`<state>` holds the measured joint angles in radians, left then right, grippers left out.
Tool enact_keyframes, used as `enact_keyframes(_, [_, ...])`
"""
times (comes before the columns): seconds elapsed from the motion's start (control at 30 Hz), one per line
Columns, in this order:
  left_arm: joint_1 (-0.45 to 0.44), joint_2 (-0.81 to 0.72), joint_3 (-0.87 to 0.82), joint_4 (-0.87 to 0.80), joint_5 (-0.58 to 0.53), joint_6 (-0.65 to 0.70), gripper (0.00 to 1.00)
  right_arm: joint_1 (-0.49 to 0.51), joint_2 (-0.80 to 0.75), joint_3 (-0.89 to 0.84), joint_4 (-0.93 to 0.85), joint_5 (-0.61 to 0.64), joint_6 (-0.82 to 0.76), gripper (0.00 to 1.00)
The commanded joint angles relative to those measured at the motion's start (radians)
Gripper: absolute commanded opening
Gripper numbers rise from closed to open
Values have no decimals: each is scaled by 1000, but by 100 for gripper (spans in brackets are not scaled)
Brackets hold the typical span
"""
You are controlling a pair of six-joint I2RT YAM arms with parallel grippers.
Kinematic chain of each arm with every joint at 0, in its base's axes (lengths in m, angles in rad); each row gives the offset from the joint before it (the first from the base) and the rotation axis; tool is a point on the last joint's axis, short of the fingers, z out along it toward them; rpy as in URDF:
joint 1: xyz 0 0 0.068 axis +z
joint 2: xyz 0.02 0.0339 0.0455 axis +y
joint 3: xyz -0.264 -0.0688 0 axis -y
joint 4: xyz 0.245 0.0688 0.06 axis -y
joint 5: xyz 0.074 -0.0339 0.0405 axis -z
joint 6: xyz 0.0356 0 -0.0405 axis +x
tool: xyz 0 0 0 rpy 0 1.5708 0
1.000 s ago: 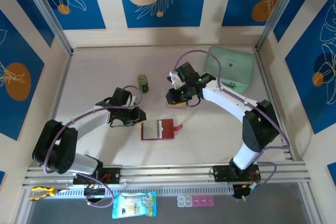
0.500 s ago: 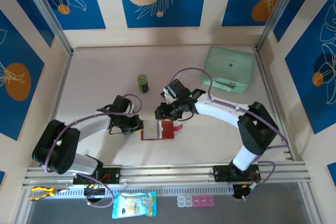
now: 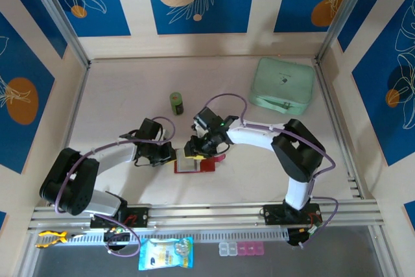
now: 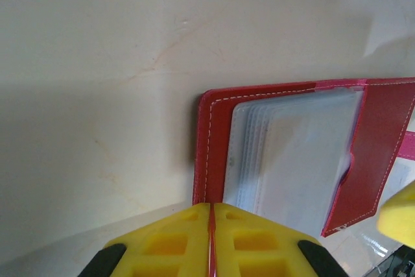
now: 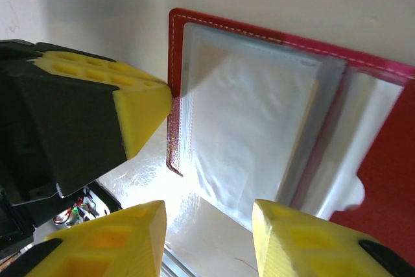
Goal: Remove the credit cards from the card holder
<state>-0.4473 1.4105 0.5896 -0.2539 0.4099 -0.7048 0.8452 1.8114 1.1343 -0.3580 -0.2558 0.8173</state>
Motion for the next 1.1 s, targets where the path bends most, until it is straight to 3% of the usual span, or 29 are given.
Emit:
enact_keyframes(0.0, [-6, 10, -17, -14, -16, 11, 10, 8, 25, 42, 1, -43, 19, 40])
enact_keyframes(0.57, [-5, 33, -7, -14, -6, 23, 11, 2, 95, 58, -16, -42, 42, 40])
enact_keyframes(1.07, [-4, 38, 9, -29, -1, 30, 11, -35, 42, 0, -27, -29, 46, 40])
